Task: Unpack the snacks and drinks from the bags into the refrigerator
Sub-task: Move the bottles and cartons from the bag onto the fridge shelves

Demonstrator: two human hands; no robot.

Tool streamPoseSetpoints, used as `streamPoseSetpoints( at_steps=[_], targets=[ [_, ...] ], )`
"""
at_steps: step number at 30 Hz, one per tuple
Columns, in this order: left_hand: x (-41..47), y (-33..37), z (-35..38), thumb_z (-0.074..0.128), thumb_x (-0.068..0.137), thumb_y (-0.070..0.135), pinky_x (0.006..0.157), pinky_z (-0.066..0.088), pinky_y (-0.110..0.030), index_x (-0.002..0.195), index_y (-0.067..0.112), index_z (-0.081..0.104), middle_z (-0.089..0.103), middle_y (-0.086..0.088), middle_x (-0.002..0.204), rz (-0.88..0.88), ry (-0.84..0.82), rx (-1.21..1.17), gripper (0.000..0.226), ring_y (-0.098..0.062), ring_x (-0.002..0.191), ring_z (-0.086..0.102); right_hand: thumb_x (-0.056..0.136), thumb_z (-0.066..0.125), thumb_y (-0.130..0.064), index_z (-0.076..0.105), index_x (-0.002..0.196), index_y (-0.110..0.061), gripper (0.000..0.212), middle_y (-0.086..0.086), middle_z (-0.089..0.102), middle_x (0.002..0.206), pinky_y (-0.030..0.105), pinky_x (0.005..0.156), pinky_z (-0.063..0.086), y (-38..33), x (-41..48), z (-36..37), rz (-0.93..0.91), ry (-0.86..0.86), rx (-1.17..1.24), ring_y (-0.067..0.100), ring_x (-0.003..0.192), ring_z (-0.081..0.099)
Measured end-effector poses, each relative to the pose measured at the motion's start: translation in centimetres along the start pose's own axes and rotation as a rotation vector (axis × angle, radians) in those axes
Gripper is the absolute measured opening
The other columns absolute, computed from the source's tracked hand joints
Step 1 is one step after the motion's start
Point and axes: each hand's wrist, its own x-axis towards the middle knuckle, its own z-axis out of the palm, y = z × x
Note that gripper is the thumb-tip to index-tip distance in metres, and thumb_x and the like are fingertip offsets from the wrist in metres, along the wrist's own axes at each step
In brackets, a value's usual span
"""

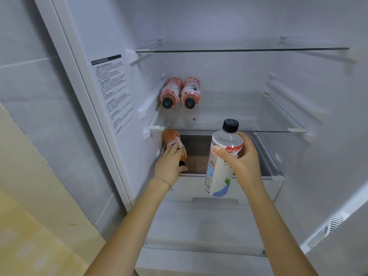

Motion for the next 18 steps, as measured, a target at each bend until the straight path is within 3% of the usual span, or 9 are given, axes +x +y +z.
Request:
streamPoseSetpoints(
  at_steps=[9, 18],
  targets=[
    [3.3, -1.6, 1.3, 0.054, 0.092, 0.001, 0.112, 0.033, -0.034, 0.145, 0.007, 0.036, 0.031, -0.012, 0.154, -0.148, 0.110, -0.050, 0.056, -0.028, 0.139, 0.035, 0.074, 0.078, -0.026, 0.051, 0.120, -0.027, 0.054, -0.008, 0.062, 0.111, 0.045, 0.092, 0.053, -0.7, 0.1, -0.6, -0.015, -0.005, 0.009, 0.017, 0.102, 0.062],
    [4.5, -1.4, 1.4, 0.052, 0.092, 0.001, 0.098, 0.044, -0.031, 0.141, 0.005, 0.034, 0.033, -0.012, 0.151, -0.211, 0.152, 0.129, 0.052, -0.024, 0.133, 0.040, 0.074, 0.078, -0.024, 0.051, 0.117, -0.029, 0.051, -0.019, 0.060, 0.102, 0.036, 0.087, 0.053, -1.2, 0.5, -0.7, -0.019, -0.014, 0.040, 0.007, 0.095, 0.061]
  ],
)
